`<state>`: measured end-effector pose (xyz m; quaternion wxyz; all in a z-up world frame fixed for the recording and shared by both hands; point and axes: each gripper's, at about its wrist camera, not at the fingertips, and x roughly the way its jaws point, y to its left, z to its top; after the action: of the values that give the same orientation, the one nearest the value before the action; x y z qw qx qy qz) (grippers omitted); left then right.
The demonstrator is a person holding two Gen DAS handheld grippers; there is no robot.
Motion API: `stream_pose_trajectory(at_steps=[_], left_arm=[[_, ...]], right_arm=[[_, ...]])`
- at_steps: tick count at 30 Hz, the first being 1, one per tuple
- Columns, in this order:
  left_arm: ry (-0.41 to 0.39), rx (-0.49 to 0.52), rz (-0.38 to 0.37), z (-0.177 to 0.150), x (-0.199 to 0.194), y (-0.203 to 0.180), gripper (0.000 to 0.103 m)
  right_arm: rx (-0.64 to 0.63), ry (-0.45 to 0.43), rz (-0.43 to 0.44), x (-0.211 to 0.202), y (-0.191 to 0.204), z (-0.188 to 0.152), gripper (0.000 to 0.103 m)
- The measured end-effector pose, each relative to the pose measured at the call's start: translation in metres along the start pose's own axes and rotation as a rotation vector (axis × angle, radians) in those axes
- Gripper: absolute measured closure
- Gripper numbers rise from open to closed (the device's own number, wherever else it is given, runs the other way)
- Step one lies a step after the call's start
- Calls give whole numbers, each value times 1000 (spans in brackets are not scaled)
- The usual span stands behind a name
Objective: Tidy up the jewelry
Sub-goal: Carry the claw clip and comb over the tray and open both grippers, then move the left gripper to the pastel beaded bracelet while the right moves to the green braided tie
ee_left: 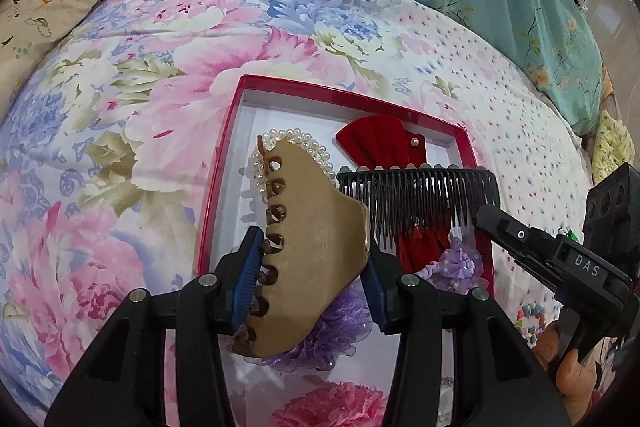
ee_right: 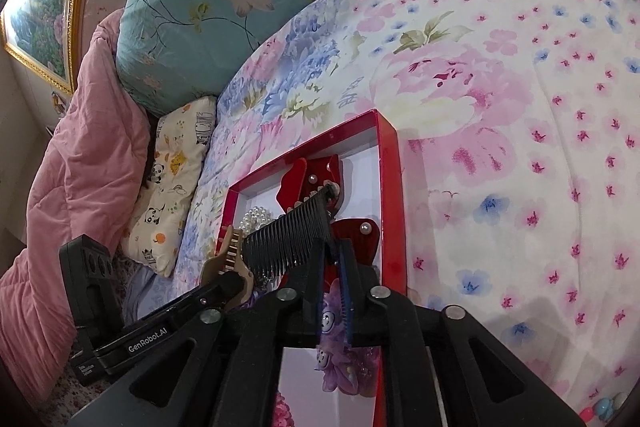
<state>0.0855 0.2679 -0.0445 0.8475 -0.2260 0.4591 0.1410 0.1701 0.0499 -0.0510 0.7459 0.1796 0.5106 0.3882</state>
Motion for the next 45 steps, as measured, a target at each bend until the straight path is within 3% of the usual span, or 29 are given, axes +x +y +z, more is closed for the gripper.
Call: stream_pose_trajectory(at_steps=[7, 13, 19, 23, 28, 45], left_arm=[[-2, -4, 0, -2, -5, -2, 57], [-19, -17, -9, -3, -15, -4, 44], [-35, -27, -23, -6, -27, -6, 44], [-52, -30, -32, -10, -38, -9, 36], [-61, -37, -45, -19, -52, -11, 33], [-46, 8, -108, -55, -78, -52, 33]], right_arm=[[7, -4, -9, -7, -2, -3, 75], [-5, -21, -22, -22, -1, -6, 71], [-29, -37, -44, -39, -1, -11, 66], [-20, -42, -49, -51, -5, -15, 59], [-24, -56, -66, -72, -11, -22, 52], [3, -122, -208, -173, -60, -53, 48]])
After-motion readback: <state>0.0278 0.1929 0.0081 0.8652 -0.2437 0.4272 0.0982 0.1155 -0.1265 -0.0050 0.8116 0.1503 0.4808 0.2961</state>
